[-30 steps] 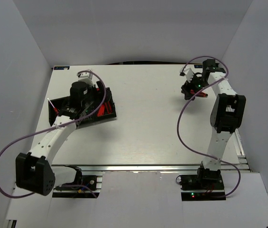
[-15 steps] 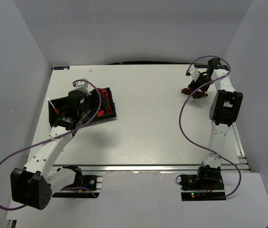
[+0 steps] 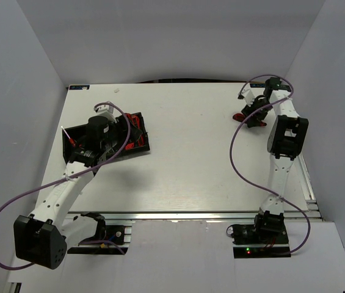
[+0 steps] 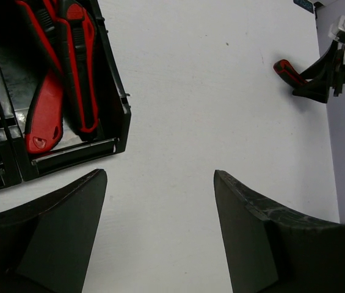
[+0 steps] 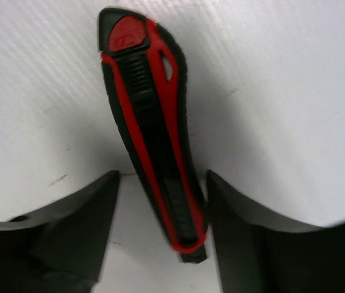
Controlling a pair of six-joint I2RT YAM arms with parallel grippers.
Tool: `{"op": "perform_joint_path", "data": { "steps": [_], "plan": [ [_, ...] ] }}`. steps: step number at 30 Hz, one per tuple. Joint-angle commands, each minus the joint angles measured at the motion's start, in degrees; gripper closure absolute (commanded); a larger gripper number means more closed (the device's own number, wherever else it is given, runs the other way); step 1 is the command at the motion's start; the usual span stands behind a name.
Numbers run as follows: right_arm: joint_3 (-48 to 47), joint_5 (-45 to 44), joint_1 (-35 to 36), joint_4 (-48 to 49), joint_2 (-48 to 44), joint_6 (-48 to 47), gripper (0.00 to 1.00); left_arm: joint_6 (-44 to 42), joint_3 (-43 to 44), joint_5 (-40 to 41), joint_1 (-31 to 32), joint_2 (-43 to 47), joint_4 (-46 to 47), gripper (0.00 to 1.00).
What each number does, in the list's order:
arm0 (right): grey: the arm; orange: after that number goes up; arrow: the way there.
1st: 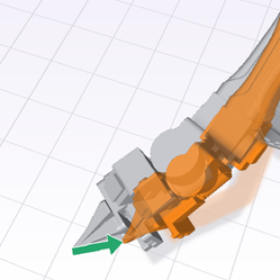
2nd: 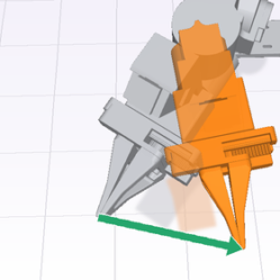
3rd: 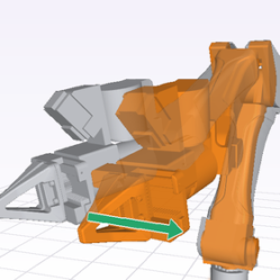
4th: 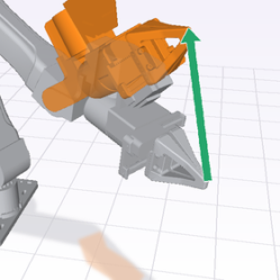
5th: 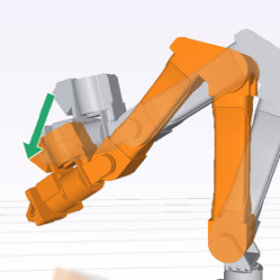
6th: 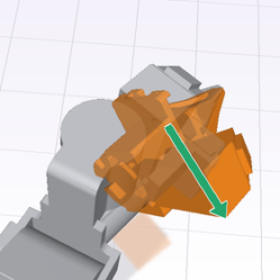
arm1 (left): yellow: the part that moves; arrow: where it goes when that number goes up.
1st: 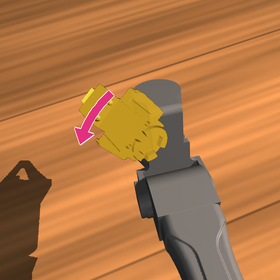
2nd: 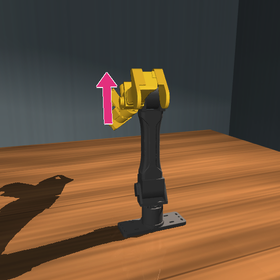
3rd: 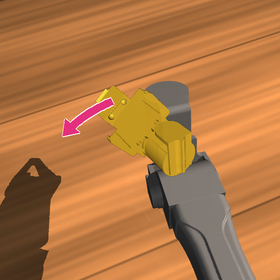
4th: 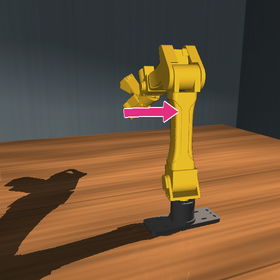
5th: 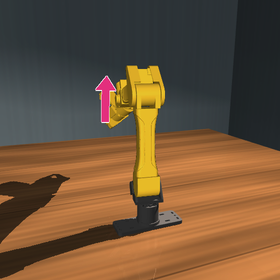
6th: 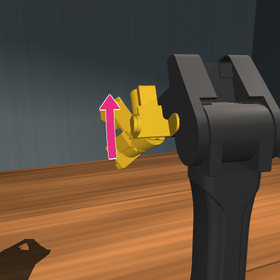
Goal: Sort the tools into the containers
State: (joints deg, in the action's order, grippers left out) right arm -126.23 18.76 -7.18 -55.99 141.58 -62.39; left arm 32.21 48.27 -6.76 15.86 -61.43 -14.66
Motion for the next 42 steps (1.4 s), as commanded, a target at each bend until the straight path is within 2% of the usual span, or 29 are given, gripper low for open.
{"op": "perform_joint_path", "data": {
  "steps": [1, 2, 3, 6, 10, 15, 19, 20, 23, 26, 28, 35, 42],
  "plan": [
    [-1.4, 3.6, -0.5, -5.1, 1.4, -1.1, 0.39, 1.1, 2.4, -2.2, -0.2, 0.4, 0.6, 0.18],
    [-0.8, 4.3, -0.4, -5.8, 1.2, -1.2, 0.44, 1.3, 2.4, -2.4, -0.2, 0.3, 0.6, 0.18],
    [1.3, 5.6, -0.4, -6.5, 0.2, -1.6, 0.55, 1.5, 2.4, -2.5, -0.2, 0.3, 0.7, 0.18],
    [9.5, 6.1, -0.1, -4.1, -3.6, -1.4, 0.68, 2.5, 2.4, -3.7, -0.2, 0.3, 1.6, 0.17],
    [19.9, 7.6, 0.5, 1.3, -9.9, 3.0, 0.80, 5.5, 1.4, -6.1, -0.2, -0.4, 4.4, 0.17],
    [29.9, 16.4, 2.5, 4.6, -19.4, 11.1, 0.95, 14.3, -1.1, -13.1, 0.0, -3.7, 10.8, 0.12],
    [36.0, 26.1, 6.2, 6.0, -26.8, 18.8, 0.99, 18.9, -2.3, -14.2, 1.3, -6.1, 14.2, 0.11],
    [39.4, 28.9, 9.2, 7.8, -28.2, 20.4, 0.99, 20.9, -2.4, -14.1, 1.6, -6.5, 15.5, 0.11],
    [45.1, 32.8, 15.1, 14.3, -35.2, 30.6, 0.98, 23.9, -2.2, -13.5, 3.0, -8.3, 17.7, 0.11],
    [47.3, 34.8, 20.7, 20.3, -37.7, 38.9, 0.98, 25.4, -1.4, -12.2, 5.1, -10.2, 18.2, 0.11],
    [46.7, 35.5, 23.3, 24.3, -38.4, 44.8, 0.98, 26.2, -1.3, -10.7, 6.6, -11.0, 18.3, 0.11],
    [43.2, 36.3, 31.3, 30.0, -37.9, 54.4, 0.98, 29.9, 0.0, -7.3, 10.2, -14.3, 18.4, 0.11],
    [41.9, 37.4, 34.8, 32.7, -38.0, 57.9, 0.96, 30.5, 0.9, -6.9, 11.5, -15.8, 18.9, 0.15]
  ]
}}
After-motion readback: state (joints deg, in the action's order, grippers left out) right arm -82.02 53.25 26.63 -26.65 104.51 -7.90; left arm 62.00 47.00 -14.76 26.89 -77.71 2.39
